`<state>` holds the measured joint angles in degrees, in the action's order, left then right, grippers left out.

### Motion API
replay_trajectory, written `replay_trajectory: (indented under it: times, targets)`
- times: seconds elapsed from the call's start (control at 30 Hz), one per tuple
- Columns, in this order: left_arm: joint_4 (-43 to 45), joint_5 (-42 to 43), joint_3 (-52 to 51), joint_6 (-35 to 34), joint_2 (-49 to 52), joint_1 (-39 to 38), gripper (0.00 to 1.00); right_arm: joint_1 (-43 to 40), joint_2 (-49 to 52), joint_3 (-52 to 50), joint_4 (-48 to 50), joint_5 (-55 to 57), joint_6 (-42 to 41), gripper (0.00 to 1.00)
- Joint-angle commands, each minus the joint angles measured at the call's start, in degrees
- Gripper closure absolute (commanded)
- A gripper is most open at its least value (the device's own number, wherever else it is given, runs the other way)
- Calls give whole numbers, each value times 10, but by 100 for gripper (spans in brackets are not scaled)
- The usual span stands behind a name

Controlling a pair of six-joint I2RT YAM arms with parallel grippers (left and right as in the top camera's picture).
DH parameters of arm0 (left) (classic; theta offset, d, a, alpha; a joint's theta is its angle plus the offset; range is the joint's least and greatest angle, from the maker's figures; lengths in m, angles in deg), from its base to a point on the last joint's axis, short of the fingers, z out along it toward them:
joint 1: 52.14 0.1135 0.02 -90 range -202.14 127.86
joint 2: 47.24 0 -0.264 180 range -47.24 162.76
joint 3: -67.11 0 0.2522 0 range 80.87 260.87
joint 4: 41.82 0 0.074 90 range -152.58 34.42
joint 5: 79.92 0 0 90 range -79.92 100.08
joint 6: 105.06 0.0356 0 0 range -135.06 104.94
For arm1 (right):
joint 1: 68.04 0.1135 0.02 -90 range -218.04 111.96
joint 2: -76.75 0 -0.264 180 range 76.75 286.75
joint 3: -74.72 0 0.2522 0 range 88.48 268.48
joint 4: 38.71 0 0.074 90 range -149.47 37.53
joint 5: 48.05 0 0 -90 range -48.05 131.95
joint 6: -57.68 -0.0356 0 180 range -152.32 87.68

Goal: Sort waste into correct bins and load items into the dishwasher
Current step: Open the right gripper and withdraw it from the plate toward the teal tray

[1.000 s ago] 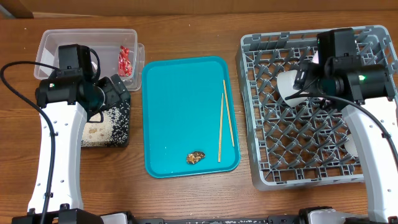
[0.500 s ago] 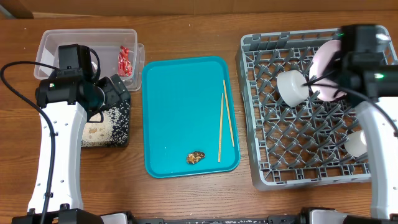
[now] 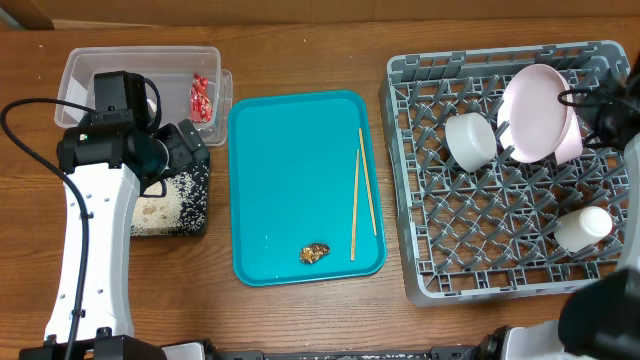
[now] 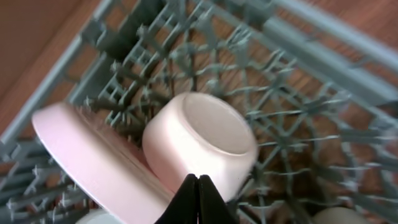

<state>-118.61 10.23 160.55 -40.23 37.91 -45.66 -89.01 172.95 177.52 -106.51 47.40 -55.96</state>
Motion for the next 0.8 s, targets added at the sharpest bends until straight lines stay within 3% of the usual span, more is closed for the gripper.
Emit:
replay_trajectory:
  times: [0.0, 0.2, 0.77]
  targets:
    - [0, -7, 12, -6, -10, 1, 0, 2, 29, 7, 10, -110, 57, 96]
    - [0, -7, 12, -6, -10, 1, 0, 2, 49, 7, 2, -297, 186, 96]
    - [0, -7, 12, -6, -10, 1, 0, 3, 26, 7, -28, -228, 185, 91]
